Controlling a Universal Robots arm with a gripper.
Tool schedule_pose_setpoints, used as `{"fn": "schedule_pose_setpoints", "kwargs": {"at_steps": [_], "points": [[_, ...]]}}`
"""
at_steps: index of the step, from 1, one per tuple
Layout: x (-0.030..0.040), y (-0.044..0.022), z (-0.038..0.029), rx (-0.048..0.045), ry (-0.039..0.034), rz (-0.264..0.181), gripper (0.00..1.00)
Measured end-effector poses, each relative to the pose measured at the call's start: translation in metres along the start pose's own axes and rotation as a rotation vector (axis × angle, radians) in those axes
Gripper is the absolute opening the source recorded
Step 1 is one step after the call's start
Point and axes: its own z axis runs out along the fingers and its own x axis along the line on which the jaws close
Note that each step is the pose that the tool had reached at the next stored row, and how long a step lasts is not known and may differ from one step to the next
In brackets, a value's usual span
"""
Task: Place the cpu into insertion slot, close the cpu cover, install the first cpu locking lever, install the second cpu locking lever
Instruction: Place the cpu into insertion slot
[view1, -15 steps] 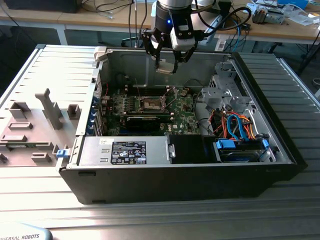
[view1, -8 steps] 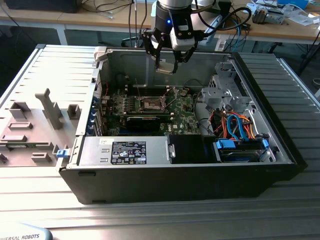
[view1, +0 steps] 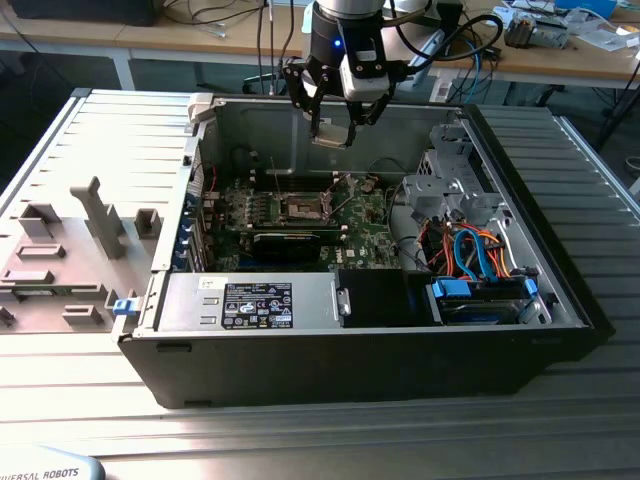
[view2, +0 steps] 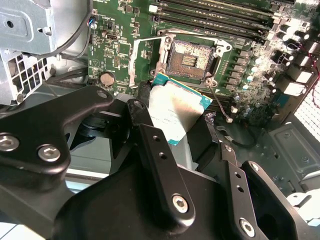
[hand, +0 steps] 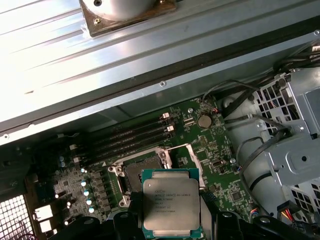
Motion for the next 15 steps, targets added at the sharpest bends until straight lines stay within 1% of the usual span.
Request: {"fn": "schedule_pose_setpoints", "kwargs": {"at_steps": [15], "points": [[0.0000,0.0000,0.0000,-0.0002,-0.0009,0.009,0.54]]}}
